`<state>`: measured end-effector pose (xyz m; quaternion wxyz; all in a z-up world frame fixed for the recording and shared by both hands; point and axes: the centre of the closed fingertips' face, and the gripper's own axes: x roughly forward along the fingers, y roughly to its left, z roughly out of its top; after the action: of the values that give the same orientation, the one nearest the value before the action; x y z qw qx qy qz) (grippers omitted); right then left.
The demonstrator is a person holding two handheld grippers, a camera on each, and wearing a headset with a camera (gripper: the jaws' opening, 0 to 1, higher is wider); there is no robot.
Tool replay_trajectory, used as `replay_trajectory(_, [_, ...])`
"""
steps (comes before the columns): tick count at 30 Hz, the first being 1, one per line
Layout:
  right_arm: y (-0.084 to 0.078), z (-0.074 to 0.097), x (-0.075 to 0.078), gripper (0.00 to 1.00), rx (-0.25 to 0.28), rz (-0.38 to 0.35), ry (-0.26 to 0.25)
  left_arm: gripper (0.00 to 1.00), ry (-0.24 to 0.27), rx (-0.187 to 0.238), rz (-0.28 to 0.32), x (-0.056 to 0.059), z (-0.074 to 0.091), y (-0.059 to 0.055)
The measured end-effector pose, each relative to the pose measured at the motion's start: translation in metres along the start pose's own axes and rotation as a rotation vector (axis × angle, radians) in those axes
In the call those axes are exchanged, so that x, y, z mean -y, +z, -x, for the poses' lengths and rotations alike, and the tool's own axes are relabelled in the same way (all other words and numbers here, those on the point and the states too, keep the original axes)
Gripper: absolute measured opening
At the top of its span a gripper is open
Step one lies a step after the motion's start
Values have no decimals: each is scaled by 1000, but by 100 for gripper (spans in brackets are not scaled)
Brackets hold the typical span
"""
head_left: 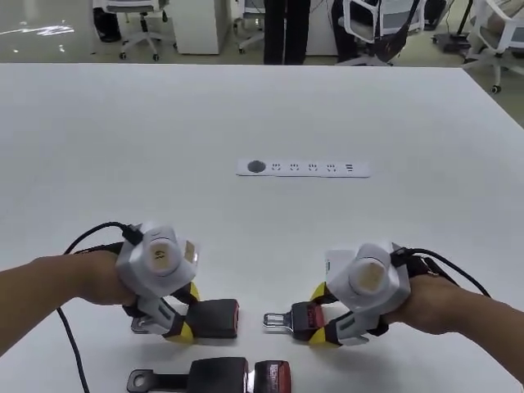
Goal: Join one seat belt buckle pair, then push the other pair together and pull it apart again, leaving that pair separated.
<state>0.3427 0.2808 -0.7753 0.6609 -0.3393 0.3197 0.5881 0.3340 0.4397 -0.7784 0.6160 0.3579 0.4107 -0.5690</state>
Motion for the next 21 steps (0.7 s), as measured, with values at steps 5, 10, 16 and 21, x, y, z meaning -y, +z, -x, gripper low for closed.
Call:
replay_trajectory(5, [-7, 4, 0, 30, -2, -3, 0, 31, 0, 1, -4, -2, 0, -1])
replay_trajectory(10, [-13, 8, -1, 30, -6, -7, -2, 31, 1, 7, -2, -2, 0, -2])
replay_trajectory(16, [-16, 10, -1, 31, -13, -13, -1, 32, 1, 5, -5, 1, -2, 0])
replay_trajectory(21, [-17, 10, 0, 31, -16, -7, 0, 32, -1, 6, -10, -2, -1, -1])
